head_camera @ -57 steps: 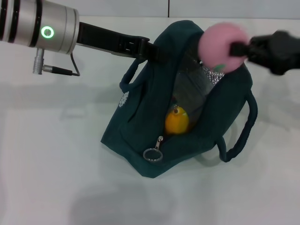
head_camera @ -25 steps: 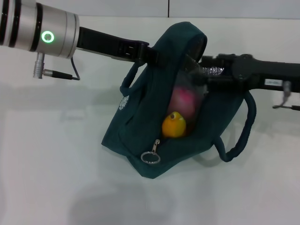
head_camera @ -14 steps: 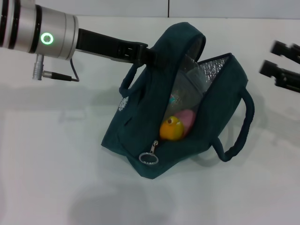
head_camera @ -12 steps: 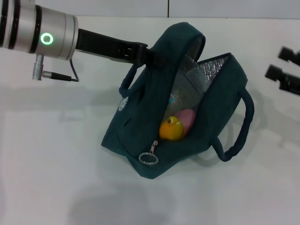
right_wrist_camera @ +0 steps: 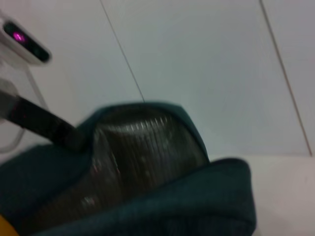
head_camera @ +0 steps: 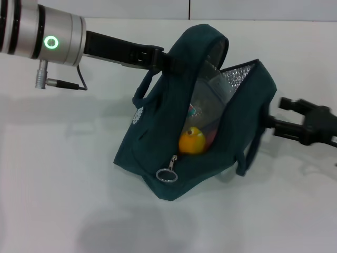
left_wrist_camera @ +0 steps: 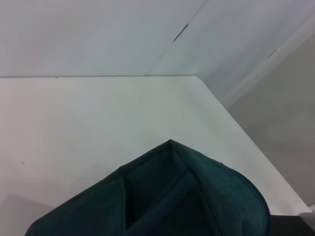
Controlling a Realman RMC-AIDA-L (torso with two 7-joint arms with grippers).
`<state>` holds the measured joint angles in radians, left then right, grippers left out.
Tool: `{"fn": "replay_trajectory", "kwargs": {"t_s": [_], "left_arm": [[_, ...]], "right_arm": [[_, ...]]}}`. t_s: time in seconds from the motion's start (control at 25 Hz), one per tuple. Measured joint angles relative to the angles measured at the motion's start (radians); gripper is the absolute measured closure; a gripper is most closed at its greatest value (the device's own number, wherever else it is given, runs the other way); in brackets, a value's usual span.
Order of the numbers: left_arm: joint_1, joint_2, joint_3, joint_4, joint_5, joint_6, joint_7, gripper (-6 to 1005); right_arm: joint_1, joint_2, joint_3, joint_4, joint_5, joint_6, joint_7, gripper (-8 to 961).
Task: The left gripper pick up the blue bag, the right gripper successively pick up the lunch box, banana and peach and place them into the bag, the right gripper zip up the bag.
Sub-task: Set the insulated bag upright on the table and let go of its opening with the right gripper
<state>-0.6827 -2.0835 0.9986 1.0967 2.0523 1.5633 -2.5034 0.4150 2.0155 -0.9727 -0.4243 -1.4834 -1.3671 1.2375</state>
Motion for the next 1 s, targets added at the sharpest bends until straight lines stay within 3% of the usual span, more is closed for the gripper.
{"fn": "replay_trajectory", "kwargs": {"t_s": [0.2,0.32,0.64,0.8,1.0], "left_arm": [[0.0,0.0,0.0,0.0,0.002,0.0,0.0,966],[0.002,0.0,0.0,0.0,0.003,0.0,0.0,966],[0.022,0.002,0.0,0.0,-0.002,0.0,0.005,966],[0.031,0.002,0.0,0.0,-0.002,0.0,0.006,966],[0.05,0.002,0.0,0.0,-0.003,0.002,0.006,966]], "right_arm": [[0.096,0.006,-0.065,0.061,0.006,0.161,0.004,80],[0.103,0.009,-0.056,0.061,0.047,0.183,0.002,80],[0.015,0.008,-0.055,-0.026,0.219,0.16,-0.028,81],[-0.031,0.009,-0.054,-0.033,0.382,0.14,-0.139,81],[-0.071,0.003,-0.054,-0.07,0.522,-0.017,-0.217,82]]}}
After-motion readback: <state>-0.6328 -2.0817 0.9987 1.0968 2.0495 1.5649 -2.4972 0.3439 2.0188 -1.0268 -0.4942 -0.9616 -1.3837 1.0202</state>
